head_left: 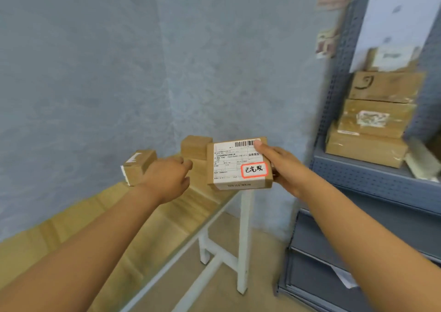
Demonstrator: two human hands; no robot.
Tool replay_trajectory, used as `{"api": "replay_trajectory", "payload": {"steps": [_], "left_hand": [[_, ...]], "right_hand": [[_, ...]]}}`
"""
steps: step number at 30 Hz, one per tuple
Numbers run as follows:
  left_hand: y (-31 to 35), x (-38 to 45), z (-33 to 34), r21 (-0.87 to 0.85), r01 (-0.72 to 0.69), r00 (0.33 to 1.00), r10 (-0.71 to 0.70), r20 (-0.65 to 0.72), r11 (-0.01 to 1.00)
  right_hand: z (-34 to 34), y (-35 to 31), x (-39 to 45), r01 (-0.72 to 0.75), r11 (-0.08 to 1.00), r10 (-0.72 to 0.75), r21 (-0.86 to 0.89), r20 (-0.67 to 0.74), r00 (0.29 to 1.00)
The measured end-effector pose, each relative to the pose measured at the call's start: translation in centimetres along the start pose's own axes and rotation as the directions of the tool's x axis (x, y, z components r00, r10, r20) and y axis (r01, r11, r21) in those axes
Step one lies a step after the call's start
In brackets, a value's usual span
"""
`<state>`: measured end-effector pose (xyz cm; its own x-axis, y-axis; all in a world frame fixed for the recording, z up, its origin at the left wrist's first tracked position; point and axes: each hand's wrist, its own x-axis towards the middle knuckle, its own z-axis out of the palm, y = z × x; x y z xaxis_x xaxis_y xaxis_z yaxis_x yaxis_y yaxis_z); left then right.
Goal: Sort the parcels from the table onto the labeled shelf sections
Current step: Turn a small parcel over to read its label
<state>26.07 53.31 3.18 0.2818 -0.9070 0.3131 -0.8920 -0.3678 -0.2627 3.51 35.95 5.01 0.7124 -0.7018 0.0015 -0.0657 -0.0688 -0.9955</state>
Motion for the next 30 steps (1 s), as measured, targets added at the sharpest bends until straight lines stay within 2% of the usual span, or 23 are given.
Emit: {"api": "replay_trajectory", "payload": {"steps": [7, 11, 18, 24, 30], "left_hand": [[13.8, 4.8, -3.5, -0.061, -0.199, 0.976, 0.192, -0.102, 0.978], [23.5, 7.8, -5.1, -0.061, -0.26, 0.955, 0.247, -0.166, 0.964], [41.5, 11.3, -7.8, -0.095, -0.412, 0.899, 0.388, -0.201, 0.906], [50.0, 15.2, -10.3, -0.116, -0.506, 0.845, 0.464, -0.266, 0.855], [55.2, 19.9, -11.0, -0.114, -0.57, 0.798, 0.515, -0.313, 0.814]], "right_hand": [[-13.8, 1.0, -7.7, 0.02, 1.0, -0.017, 0.019, -0.153, 0.988], [-23.2, 2.0, -13.1, 0.003, 0.999, -0.008, -0.032, -0.173, 0.985], [-38.2, 2.7, -22.3, -0.026, 0.999, 0.012, -0.036, -0.337, 0.941], [-46.2, 3.5, -26.1, -0.033, 0.999, 0.033, 0.009, -0.435, 0.9], [-51.4, 4.3, -24.7, -0.035, 0.999, 0.044, 0.027, -0.46, 0.887]]}}
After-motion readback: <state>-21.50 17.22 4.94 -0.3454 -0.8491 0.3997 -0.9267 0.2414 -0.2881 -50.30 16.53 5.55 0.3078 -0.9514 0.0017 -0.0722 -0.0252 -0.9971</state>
